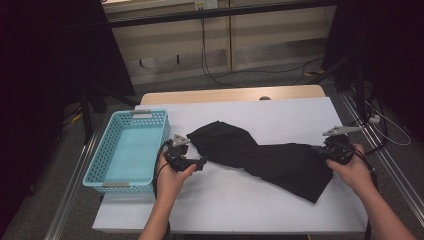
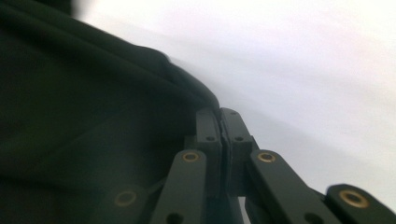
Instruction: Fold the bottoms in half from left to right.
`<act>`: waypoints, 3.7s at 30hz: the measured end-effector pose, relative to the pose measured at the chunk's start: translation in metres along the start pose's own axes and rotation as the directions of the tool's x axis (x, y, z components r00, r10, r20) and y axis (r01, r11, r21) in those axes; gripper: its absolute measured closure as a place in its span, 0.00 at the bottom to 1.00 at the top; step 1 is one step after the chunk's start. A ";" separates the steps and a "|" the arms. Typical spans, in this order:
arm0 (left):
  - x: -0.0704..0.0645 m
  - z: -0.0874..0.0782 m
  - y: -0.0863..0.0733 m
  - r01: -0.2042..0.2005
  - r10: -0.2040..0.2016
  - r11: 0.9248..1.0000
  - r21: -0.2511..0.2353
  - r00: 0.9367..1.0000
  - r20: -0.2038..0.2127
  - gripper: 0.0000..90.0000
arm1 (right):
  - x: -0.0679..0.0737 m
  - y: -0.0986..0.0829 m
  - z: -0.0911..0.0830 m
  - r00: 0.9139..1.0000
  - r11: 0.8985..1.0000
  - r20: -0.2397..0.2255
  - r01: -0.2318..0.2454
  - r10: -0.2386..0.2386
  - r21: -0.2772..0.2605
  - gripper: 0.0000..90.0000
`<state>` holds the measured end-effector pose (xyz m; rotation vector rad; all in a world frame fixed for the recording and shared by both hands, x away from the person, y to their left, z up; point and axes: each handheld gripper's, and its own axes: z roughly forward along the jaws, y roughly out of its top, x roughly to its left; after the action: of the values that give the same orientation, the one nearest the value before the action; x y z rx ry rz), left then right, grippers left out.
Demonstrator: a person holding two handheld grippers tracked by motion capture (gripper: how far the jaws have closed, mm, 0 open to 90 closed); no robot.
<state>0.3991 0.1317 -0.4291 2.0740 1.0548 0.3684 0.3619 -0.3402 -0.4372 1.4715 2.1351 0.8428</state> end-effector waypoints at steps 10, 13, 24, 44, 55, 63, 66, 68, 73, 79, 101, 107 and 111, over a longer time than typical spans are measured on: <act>-0.004 -0.003 -0.002 -0.033 0.033 0.999 0.011 0.999 0.004 0.18 | 0.018 -0.003 -0.004 1.000 0.997 0.020 0.000 0.001 -0.077 0.51; -0.005 -0.005 -0.002 -0.030 0.030 0.999 0.011 0.999 0.014 0.17 | 0.029 -0.006 -0.009 1.000 0.995 0.012 0.006 -0.005 -0.103 0.43; -0.013 -0.009 0.002 -0.038 0.039 0.999 -0.008 0.999 0.028 0.17 | 0.089 -0.014 -0.017 0.988 0.991 -0.128 0.076 -0.091 -0.114 0.33; -0.009 -0.009 0.003 -0.035 0.035 0.999 0.001 0.999 0.023 0.15 | 0.127 -0.042 -0.021 0.952 0.975 -0.214 0.204 -0.219 -0.087 0.70; -0.009 -0.011 0.004 -0.029 0.029 0.999 -0.014 0.999 0.021 0.16 | 0.132 -0.040 -0.010 0.945 0.963 -0.189 0.253 -0.267 -0.092 0.68; -0.007 -0.016 0.004 -0.013 0.014 0.999 -0.033 1.000 0.019 0.16 | 0.125 -0.038 -0.006 0.945 0.971 -0.227 0.222 -0.237 -0.087 0.76; -0.006 -0.017 0.004 -0.004 0.005 0.999 -0.037 1.000 0.018 0.16 | 0.121 -0.035 -0.004 0.944 0.972 -0.233 0.220 -0.233 -0.080 0.85; -0.006 -0.017 0.004 -0.005 0.006 0.999 -0.035 1.000 0.017 0.16 | 0.117 -0.034 -0.003 0.943 0.974 -0.244 0.213 -0.224 -0.074 0.91; -0.007 -0.016 0.004 -0.010 0.011 0.999 -0.033 1.000 0.023 0.16 | 0.114 -0.033 -0.002 0.942 0.974 -0.251 0.212 -0.224 -0.074 0.94; -0.008 -0.015 0.004 -0.016 0.016 0.999 -0.032 1.000 0.022 0.16 | 0.114 -0.030 -0.003 0.945 0.979 -0.254 0.197 -0.206 -0.058 0.96; -0.009 -0.013 0.003 -0.013 0.014 1.000 -0.019 0.999 0.031 0.16 | 0.093 -0.044 -0.040 0.930 0.980 -0.310 0.178 -0.197 -0.091 0.96; -0.010 -0.013 0.003 -0.017 0.018 1.000 -0.020 0.999 0.030 0.16 | 0.092 -0.044 -0.043 0.930 0.977 -0.298 0.200 -0.214 -0.080 0.96; -0.008 -0.015 0.002 -0.013 0.014 1.000 -0.024 1.000 0.023 0.16 | 0.089 -0.049 -0.044 0.925 0.974 -0.307 0.213 -0.225 -0.073 0.95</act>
<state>0.3872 0.1321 -0.4168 2.0605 1.0186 0.3612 0.2682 -0.2805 -0.4380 1.1086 2.4416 1.0845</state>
